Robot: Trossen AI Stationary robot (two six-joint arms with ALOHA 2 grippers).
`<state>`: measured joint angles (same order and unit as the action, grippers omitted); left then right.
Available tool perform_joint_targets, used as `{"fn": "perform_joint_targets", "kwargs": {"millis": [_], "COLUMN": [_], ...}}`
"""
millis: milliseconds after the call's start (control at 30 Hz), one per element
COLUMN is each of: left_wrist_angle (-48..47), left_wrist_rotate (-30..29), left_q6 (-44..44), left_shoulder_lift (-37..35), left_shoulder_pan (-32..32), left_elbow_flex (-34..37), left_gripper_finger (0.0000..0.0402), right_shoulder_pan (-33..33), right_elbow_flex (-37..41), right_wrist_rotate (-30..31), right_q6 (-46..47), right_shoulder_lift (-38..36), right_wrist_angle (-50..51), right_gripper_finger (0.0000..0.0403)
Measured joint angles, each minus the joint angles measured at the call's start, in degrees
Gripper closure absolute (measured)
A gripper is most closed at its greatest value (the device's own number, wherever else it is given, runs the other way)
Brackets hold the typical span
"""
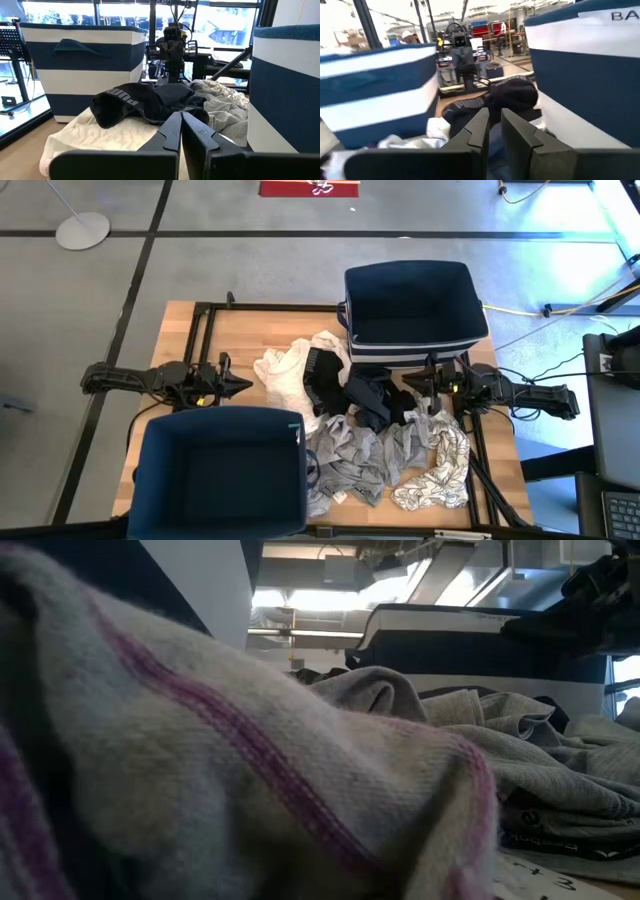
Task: Sort clothes
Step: Put the blue shirt into the top right laundry bin
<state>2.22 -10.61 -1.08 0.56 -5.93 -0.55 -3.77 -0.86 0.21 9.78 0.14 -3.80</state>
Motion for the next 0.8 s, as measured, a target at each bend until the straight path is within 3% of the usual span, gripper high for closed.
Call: {"fn": "perform_joint_targets", "kwargs": {"millis": [433,800], "left_wrist_angle": [1.25,1.91], "left_wrist_rotate": [-0.45,-1.40], "left_q6": [7.62,14.75], "left_shoulder_lift": [0.02,0.00], "left_shoulder_pan": [0.04,0.04], "left_elbow_flex": [0.01,0.02], "left_gripper_finger": [0.0399,0.0399], "right_shoulder_pan": [0.10,0.11], "right_elbow_flex": [-3.52,-17.05], "right_wrist_rotate": [4.72,4.17], "right_q6": [0.46,-2.27], "right_shoulder_lift": [1.17,13.78], "right_wrist_angle": [-0.33,6.47], "right_gripper_finger": [0.0352,0.0352]}}
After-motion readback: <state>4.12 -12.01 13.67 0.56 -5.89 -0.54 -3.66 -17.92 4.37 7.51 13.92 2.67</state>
